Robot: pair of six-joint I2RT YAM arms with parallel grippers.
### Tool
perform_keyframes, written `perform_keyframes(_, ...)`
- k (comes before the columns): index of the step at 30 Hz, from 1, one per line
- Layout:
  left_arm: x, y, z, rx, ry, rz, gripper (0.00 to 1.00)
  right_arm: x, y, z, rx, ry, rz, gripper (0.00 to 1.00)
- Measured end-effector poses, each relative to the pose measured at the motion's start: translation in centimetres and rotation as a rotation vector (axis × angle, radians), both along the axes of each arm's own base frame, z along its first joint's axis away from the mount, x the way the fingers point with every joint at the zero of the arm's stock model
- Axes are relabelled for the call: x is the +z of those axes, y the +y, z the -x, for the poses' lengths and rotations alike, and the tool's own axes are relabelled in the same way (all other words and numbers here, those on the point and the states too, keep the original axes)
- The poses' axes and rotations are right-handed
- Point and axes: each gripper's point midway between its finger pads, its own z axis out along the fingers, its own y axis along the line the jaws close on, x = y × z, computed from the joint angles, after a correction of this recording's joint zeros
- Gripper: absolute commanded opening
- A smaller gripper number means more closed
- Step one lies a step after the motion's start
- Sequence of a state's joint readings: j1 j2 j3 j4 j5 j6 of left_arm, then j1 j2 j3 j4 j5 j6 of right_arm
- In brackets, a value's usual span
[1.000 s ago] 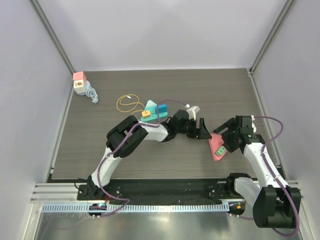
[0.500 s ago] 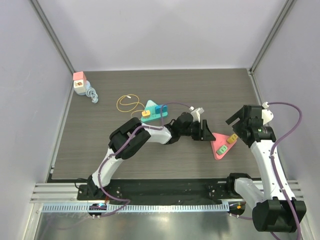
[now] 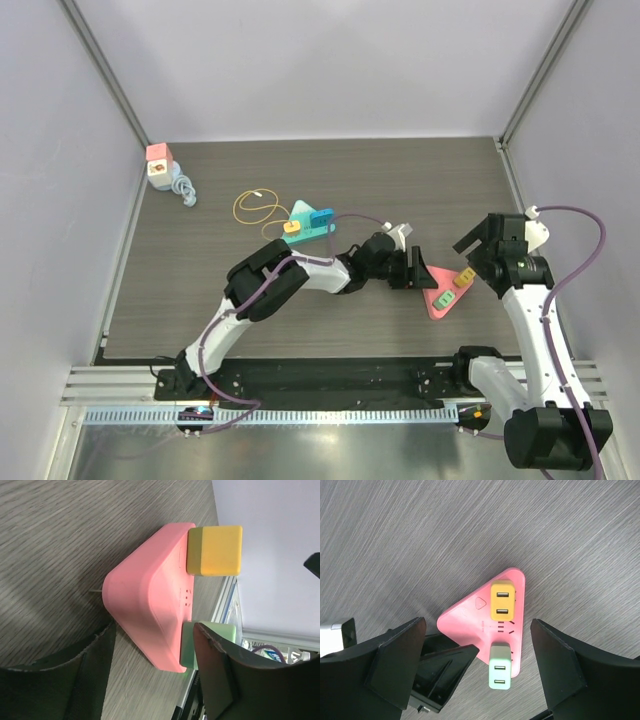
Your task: Pull the plug off the socket
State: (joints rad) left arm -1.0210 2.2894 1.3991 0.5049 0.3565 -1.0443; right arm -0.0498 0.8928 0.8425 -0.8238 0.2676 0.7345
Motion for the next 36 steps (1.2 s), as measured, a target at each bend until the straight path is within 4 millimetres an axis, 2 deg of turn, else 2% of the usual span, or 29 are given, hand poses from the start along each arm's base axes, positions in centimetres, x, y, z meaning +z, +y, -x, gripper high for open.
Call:
perform_keyframes(4, -0.3, -0.3, 0.1, -0.001, 0.018, 0.006, 0.6, 0.2, 0.0, 0.1, 0.0, -0.007, 0.0, 0.91)
perform_keyframes(8, -0.3, -0.8, 0.0, -0.003, 0.025, 0.02, 0.64, 0.1, 0.1, 0.1, 0.005, -0.004, -0.002, 0.91)
perform_keyframes(11, -0.2, -1.3, 0.0, -0.002, 0.037, 0.031, 0.61, 0.1, 0.2, 0.1, 0.015, -0.001, 0.0, 0.9)
perform_keyframes(14, -0.4, -1.7, -0.1, -0.002, 0.041, 0.033, 0.47, -0.2, 0.5, 0.2, 0.047, 0.009, -0.003, 0.9)
perform_keyframes(15, -0.7, -1.7, -0.1, -0.001, 0.045, 0.029, 0.37, -0.5, 0.6, 0.3, 0.058, 0.018, -0.004, 0.9)
perform_keyframes(16, -0.9, -1.7, -0.1, 0.002, 0.054, 0.026, 0.33, -0.7, 0.7, 0.3, 0.068, 0.027, -0.006, 0.9)
perform_keyframes(20, 0.5, -2.0, -0.4, 0.0, 0.038, 0.061, 0.12, -1.8, 1.2, 0.5, 0.106, 0.069, -0.021, 0.91)
perform_keyframes(21, 0.4, -1.9, -0.5, 0.007, 0.036, 0.059, 0.0, -2.0, 1.4, 0.5, 0.119, 0.076, -0.028, 0.91)
perform_keyframes(24, 0.3, -0.7, -0.7, 0.023, 0.045, 0.054, 0.0, -2.5, 2.1, 0.3, 0.161, 0.09, -0.052, 0.91)
perform_keyframes(27, 0.2, 1.4, -1.5, 0.056, 0.054, 0.041, 0.0, -3.0, 3.0, 0.0, 0.205, 0.104, -0.07, 0.91)
perform_keyframes(31, 0.3, 5.2, -3.4, 0.135, 0.057, 0.017, 0.0, -3.3, 5.0, -0.2, 0.285, 0.11, -0.075, 0.9)
perform_keyframes(36, 0.4, 9.4, -3.8, 0.235, 0.052, -0.01, 0.0, -3.2, 8.1, -0.3, 0.389, 0.096, -0.08, 0.9)
